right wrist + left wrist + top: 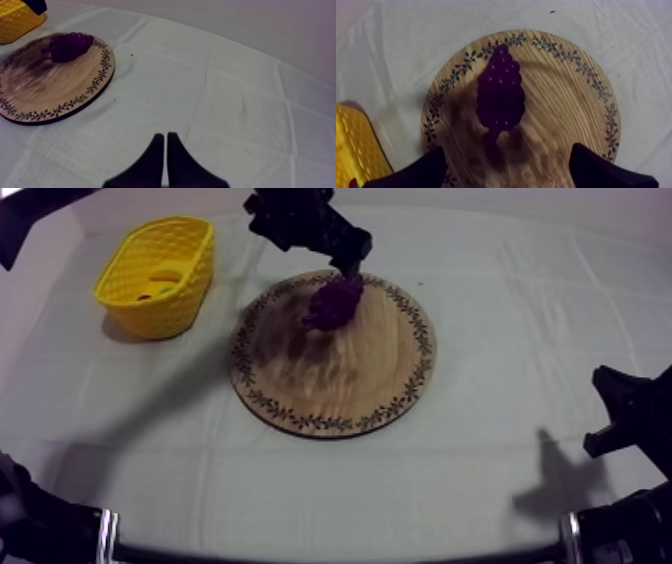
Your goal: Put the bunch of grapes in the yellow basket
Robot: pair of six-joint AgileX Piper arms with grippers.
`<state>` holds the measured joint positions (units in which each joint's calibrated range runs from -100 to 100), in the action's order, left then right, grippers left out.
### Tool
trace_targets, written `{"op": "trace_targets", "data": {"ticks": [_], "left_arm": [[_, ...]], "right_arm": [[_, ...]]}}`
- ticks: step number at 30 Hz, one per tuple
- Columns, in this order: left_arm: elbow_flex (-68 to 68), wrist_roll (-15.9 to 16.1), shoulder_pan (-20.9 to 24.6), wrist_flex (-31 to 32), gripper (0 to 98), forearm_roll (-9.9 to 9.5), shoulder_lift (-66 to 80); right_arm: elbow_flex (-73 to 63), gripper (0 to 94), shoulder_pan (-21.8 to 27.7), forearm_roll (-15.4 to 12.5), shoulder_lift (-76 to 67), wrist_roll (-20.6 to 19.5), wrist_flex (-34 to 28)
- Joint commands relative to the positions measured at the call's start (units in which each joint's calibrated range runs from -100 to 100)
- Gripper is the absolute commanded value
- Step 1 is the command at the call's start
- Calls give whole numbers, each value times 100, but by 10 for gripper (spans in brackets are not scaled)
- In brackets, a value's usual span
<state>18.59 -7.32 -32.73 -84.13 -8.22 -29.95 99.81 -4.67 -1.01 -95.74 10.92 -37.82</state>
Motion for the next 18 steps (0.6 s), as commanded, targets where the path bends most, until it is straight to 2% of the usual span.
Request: {"op": "trace_targets", "data": {"ticks": [1, 18], "left_arm": [[48, -9, 9, -9, 955, 1, -75], [419, -95, 62, 743, 928, 62, -1211]], "right_arm": [[-3, 4, 0, 1, -1, 3, 0], [-3, 4, 0, 1, -1, -1, 0]]}}
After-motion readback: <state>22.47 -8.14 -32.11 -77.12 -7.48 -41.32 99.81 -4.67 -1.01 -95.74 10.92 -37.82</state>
